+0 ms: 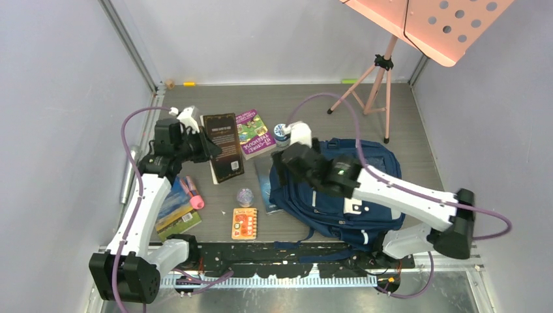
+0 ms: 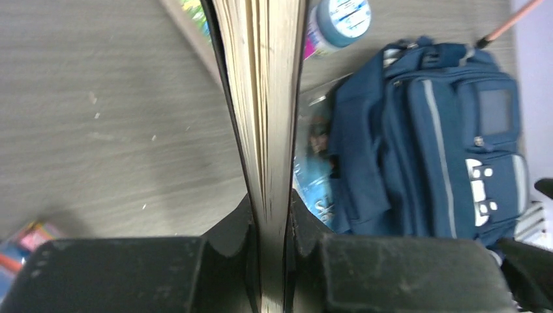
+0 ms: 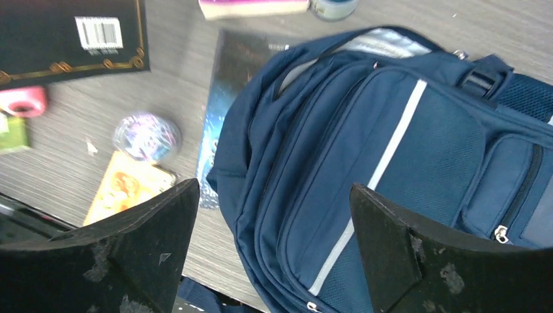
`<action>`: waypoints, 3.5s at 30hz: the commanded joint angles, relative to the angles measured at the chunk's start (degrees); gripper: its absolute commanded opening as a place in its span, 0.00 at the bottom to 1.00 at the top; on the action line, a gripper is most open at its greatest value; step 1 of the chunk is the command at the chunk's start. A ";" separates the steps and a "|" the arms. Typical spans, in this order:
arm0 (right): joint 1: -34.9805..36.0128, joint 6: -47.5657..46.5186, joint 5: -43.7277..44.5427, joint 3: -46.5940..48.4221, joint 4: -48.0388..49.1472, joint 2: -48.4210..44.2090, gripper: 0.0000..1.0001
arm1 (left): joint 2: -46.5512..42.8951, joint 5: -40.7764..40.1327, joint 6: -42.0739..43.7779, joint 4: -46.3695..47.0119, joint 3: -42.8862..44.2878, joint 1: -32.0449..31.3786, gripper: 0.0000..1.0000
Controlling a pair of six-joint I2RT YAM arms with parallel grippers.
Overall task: Pack the student bag
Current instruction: Place the book in the student bag.
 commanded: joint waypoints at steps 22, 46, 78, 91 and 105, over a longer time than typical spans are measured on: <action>11.41 13.67 17.40 8.63 -23.82 28.29 0.98 | -1.99 -3.96 2.71 1.66 -2.02 0.32 0.00; 5.30 11.37 11.76 1.72 -14.28 11.64 0.01 | -0.46 12.58 -1.15 3.60 0.78 -3.58 0.00; 5.33 5.75 16.16 -13.36 13.99 -14.23 0.00 | 27.52 0.91 -49.52 59.95 -12.33 -35.55 0.00; 5.34 5.23 16.52 -13.10 15.36 -13.20 0.00 | 40.85 -7.92 -49.36 67.66 -9.47 -41.96 0.15; 5.34 4.55 17.81 -13.82 14.63 -14.22 0.00 | 30.04 -16.97 -31.32 36.38 -7.45 -42.42 0.67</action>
